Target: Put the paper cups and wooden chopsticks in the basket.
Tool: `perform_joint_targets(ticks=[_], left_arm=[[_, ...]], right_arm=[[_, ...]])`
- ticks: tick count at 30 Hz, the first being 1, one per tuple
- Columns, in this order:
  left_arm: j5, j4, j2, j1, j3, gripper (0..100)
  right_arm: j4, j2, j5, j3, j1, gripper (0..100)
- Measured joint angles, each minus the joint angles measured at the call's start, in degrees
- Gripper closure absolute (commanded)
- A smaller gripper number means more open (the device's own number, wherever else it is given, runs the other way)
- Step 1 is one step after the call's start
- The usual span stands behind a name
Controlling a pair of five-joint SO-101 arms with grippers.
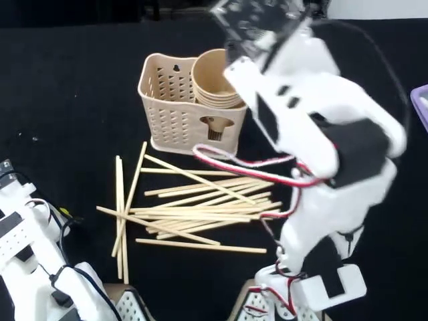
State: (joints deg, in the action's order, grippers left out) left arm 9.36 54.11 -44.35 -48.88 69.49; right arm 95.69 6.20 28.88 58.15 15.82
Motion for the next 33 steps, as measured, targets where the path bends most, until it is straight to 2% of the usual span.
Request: perform_joint_targets(ticks=[5, 10, 13, 17, 24, 29, 33], left_arm=[[0.0, 0.0, 0.0, 0.0, 0.0, 77], [0.0, 0.0, 0.0, 0.0, 0.62, 77], [0.0, 0.0, -0.09, -0.09, 0.62, 77], [0.0, 0.0, -0.09, -0.09, 0.62, 77], [0.09, 0.0, -0.09, -0.09, 0.62, 77], [0.09, 0.0, -0.09, -0.09, 0.62, 77], [0.09, 0.0, -0.09, -0.09, 0.62, 77]], right_arm=[[3.6, 4.04, -2.2, 1.32, -4.84, 92.7], [3.69, 14.95, -4.57, -10.64, -6.77, 92.8], [3.69, 23.47, -4.57, -25.32, -6.51, 92.8], [2.64, 34.02, -4.57, -48.88, -1.23, 92.7], [-10.37, 42.29, -4.13, -90.9, 10.64, 90.0], [-21.1, 42.11, 1.76, -112.53, 15.3, 75.0], [-28.22, 41.93, 8.18, -121.67, 15.82, 74.9]])
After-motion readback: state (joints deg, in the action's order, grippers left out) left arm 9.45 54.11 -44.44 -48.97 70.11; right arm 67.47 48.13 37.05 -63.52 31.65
